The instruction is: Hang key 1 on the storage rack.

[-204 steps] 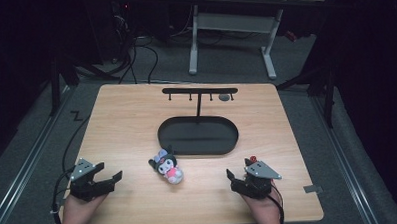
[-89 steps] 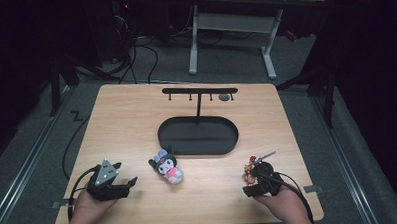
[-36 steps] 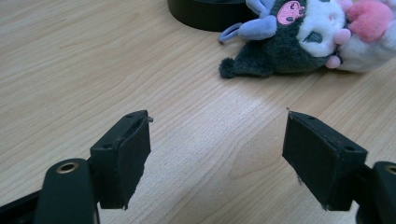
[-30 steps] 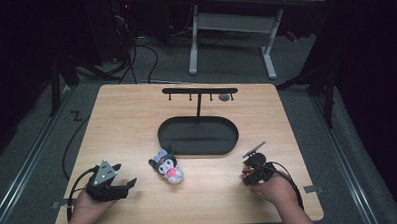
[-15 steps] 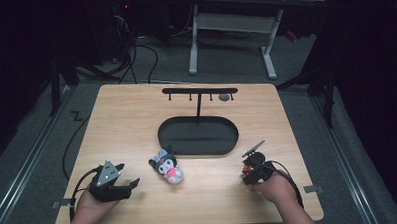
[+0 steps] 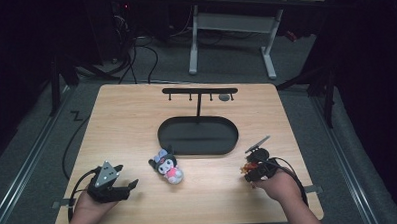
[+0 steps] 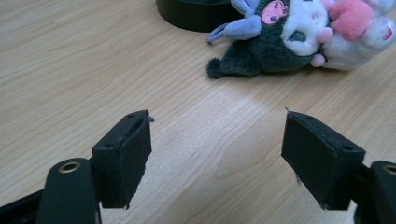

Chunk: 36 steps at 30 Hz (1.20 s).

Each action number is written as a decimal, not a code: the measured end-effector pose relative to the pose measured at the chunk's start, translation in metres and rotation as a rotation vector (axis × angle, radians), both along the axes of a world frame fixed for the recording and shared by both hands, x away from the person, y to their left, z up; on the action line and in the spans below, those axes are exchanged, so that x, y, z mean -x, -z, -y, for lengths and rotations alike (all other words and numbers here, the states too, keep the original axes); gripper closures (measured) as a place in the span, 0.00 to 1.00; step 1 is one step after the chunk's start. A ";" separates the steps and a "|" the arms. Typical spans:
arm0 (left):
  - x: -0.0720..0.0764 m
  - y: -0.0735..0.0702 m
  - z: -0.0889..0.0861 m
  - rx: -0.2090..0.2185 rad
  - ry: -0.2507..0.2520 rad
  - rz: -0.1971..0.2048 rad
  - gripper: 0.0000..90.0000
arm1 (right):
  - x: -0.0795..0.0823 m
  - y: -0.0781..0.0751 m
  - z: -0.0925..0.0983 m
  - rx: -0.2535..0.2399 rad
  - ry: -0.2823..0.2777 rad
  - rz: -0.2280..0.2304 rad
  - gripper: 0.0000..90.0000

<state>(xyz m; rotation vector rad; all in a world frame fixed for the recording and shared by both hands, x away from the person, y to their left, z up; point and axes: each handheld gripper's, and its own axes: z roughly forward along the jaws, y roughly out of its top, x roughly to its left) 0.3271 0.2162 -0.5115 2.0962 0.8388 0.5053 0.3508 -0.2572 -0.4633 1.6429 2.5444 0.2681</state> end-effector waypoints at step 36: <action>0.003 -0.002 -0.008 0.016 -0.033 0.004 0.28 | 0.004 -0.090 0.001 -0.063 -0.055 0.064 0.64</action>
